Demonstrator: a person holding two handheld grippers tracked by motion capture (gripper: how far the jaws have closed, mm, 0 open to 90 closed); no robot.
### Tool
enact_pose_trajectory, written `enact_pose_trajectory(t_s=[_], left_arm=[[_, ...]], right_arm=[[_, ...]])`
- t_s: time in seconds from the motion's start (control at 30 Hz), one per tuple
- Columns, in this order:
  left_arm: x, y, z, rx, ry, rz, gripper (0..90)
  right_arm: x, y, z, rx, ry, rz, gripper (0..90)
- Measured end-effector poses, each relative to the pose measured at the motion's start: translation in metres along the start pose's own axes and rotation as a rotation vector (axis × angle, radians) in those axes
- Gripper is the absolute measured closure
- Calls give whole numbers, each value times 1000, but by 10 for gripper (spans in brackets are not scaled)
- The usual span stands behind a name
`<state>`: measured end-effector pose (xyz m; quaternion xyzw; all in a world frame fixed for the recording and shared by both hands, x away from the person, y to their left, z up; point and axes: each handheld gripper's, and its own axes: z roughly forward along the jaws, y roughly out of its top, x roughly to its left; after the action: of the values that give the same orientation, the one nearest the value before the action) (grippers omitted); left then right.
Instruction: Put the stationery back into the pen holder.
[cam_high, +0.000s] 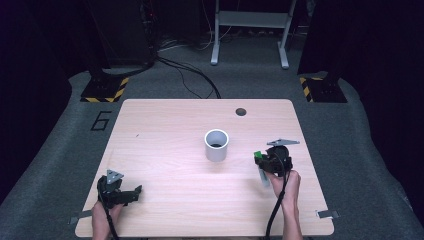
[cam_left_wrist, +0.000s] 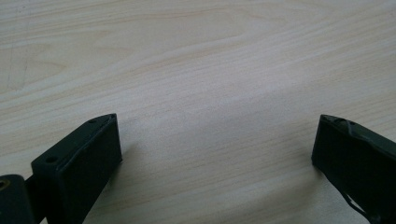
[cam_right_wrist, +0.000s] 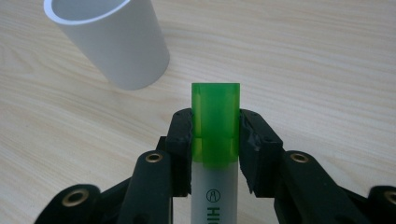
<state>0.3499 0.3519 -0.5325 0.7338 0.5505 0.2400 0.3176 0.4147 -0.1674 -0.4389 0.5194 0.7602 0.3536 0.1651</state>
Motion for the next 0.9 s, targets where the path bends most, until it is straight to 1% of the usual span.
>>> enact_pose_trajectory(t_s=[0.1, 0.17, 0.2, 0.27, 0.4, 0.43, 0.47, 0.53, 0.57, 0.63, 0.7, 0.9], left_arm=[[0, 0, 0, 0, 0, 0, 13], [0, 0, 0, -3, 3, 0, 13], [0, 0, 0, 0, 0, 0, 13], [0, 0, 0, -1, 1, 0, 13], [0, 0, 0, 0, 0, 0, 13], [0, 0, 0, 0, 0, 0, 13], [0, 0, 0, 0, 0, 0, 13], [0, 0, 0, -6, 3, -1, 13], [0, 0, 0, 2, -1, 0, 13], [0, 0, 0, -4, 2, -1, 13], [0, 0, 0, 0, 0, 0, 13], [0, 0, 0, 1, 0, 0, 13]], right_arm=[[2, 1, 1, -47, 2, -4, 670], [3, 1, 1, -52, 3, 0, 670], [5, 3, 2, -72, -1, -11, 670], [7, 4, 3, -74, -3, -12, 670], [9, 6, 6, -105, -7, -28, 670], [9, 6, 6, -105, -7, -28, 670], [10, 8, 6, -121, -11, -26, 670], [10, 9, 6, -136, -10, -28, 670], [11, 9, 6, -141, -18, -31, 670], [11, 11, 5, -159, -17, -30, 670], [12, 12, 5, -179, -20, -33, 670], [13, 16, 3, -211, -35, -40, 670]])
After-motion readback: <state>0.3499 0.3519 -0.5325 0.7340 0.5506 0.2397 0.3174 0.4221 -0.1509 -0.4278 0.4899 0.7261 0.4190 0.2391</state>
